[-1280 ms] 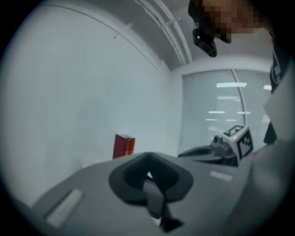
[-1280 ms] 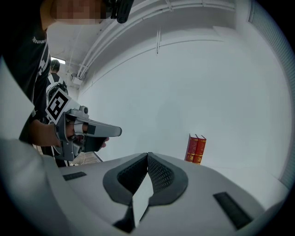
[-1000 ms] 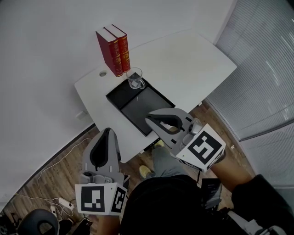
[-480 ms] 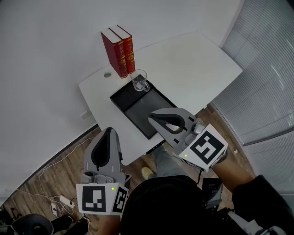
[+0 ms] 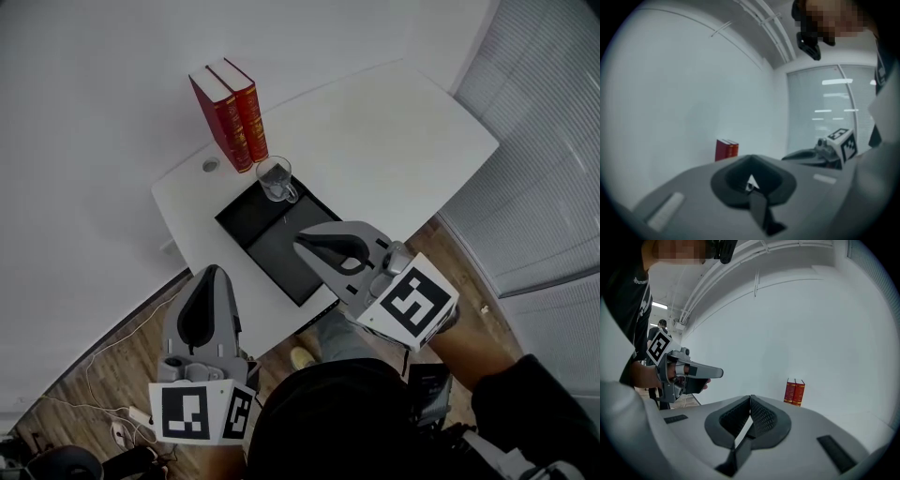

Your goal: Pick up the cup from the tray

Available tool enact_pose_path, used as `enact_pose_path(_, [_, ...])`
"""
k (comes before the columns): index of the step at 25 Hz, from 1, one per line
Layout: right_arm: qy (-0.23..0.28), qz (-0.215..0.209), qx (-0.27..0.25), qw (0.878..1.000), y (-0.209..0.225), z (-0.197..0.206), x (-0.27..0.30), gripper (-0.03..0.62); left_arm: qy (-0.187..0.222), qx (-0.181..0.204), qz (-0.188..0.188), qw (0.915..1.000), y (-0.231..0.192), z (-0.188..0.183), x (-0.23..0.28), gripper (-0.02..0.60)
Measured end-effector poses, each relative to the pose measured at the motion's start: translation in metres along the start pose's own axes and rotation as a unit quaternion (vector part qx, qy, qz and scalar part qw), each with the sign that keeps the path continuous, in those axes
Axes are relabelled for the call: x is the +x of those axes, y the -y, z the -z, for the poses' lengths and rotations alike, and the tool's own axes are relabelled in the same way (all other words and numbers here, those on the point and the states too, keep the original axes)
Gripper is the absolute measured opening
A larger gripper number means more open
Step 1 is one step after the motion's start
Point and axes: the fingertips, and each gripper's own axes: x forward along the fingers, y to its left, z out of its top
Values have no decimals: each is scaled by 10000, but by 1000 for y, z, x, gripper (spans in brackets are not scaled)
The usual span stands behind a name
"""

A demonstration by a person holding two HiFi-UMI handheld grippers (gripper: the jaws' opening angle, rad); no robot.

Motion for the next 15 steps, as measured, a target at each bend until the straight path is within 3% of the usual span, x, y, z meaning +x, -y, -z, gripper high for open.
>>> enact_pose_path(15, [-255,100,269,9993,85,26,11,15,-352,-12,-79,9993,-1,25,89,0])
